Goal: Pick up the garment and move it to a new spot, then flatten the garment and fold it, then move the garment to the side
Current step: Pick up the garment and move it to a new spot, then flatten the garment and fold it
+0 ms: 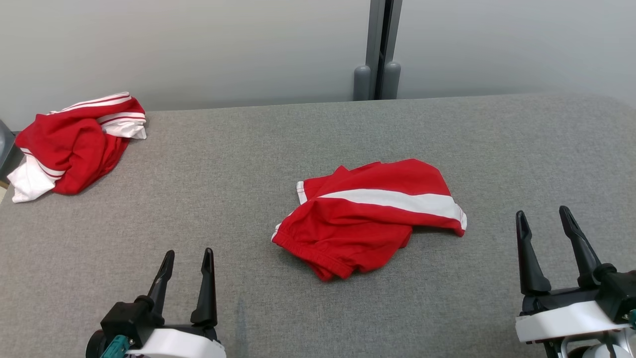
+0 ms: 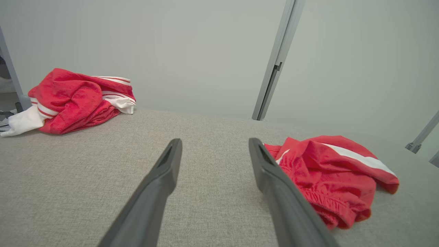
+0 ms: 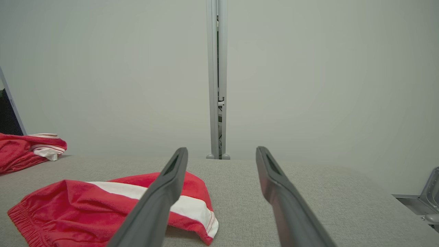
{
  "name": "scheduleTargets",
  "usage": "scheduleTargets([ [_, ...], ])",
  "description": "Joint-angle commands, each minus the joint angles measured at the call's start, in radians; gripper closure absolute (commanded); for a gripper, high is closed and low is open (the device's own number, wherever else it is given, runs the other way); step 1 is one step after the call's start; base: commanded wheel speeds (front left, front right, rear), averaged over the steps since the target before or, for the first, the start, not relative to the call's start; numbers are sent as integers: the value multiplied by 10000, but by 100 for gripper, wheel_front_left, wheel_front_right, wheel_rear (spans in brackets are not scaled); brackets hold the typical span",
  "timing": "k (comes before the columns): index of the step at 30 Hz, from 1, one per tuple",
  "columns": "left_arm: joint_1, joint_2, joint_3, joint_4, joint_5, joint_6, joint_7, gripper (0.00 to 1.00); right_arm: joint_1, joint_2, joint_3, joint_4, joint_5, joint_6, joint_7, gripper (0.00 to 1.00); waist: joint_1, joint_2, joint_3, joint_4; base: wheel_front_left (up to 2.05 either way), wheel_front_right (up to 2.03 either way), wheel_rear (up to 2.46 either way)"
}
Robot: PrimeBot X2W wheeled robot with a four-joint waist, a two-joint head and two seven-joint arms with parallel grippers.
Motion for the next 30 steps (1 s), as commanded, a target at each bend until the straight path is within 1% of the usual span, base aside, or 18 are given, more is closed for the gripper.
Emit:
scheduleTargets([
  [1,119,-14,76,-51,73,47,-47,0,64,-63,13,24,70,1,-2,0,0,0,-2,5,0,0,0],
  [14,71,-129,192,89,224,-171,-47,0,-34,-63,117,141,216,1,-4,0,0,0,56,-31,0,0,0],
  [30,-141,-146,88,37,134,-172,-48,0,-169,-62,77,104,161,1,-2,0,0,0,262,19,0,0,0],
])
